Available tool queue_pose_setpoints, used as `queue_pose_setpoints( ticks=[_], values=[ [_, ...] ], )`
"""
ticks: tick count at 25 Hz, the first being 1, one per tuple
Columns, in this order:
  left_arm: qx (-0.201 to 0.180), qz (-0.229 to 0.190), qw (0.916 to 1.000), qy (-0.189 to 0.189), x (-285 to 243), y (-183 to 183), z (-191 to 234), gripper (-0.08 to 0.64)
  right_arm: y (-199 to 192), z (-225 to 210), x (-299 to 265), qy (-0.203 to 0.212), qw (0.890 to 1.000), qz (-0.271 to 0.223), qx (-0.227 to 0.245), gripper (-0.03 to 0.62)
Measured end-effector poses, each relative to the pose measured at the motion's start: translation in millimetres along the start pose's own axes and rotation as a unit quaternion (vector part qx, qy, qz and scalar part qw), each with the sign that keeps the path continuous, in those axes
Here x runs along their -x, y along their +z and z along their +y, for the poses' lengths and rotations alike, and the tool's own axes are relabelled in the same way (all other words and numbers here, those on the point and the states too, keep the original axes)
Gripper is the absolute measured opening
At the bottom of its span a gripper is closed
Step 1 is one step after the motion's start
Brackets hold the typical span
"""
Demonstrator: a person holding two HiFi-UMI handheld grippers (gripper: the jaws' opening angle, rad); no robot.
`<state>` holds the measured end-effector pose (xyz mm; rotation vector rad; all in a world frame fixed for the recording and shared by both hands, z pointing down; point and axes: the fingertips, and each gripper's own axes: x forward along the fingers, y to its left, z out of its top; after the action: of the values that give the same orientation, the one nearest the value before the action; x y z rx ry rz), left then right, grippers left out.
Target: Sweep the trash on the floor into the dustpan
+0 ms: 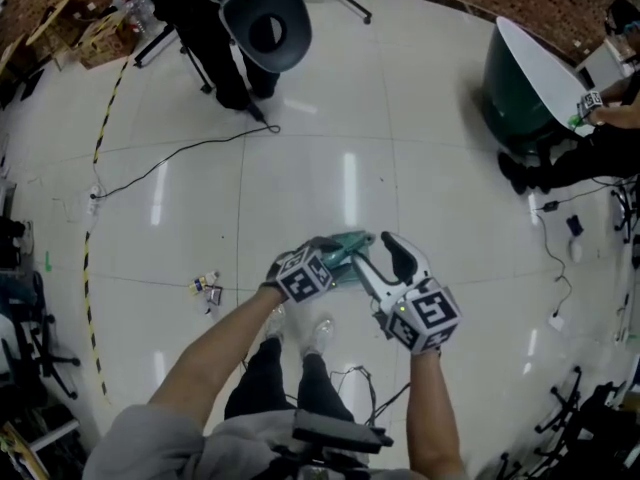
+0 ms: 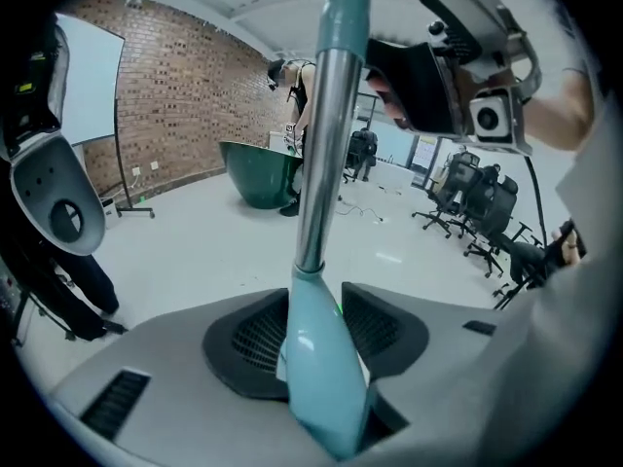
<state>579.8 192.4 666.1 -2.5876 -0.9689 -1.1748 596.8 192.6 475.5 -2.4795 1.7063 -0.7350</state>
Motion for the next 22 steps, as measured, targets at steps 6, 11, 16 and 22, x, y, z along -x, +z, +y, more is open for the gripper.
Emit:
queue_pose_setpoints(
  ticks=[6,11,16,22],
  values=[
    [0.009,-0.001,0.9999,0.003,-4.4,2.9,3.2,0.135,-7.3,-1.8,-28.7,0.030,0.998,0.023,0.042,0.261],
    [0.007,0.005,1.0000,0.004,-3.5,3.8,2.4,0.133,-9.8,1.1,-32.9,0.038,0.995,0.019,0.088,0.097],
    [0.005,0.024,0.9996,0.013,-3.7,3.3,3.8,0.133,-9.9,7.1,-33.4,0.039,0.993,0.032,0.106,0.101],
    [0.014,0.035,0.9992,0.013,-6.7,1.9,4.6,0.132,-10.0,7.9,-32.0,0.041,0.995,0.028,0.090,0.103]
  ],
)
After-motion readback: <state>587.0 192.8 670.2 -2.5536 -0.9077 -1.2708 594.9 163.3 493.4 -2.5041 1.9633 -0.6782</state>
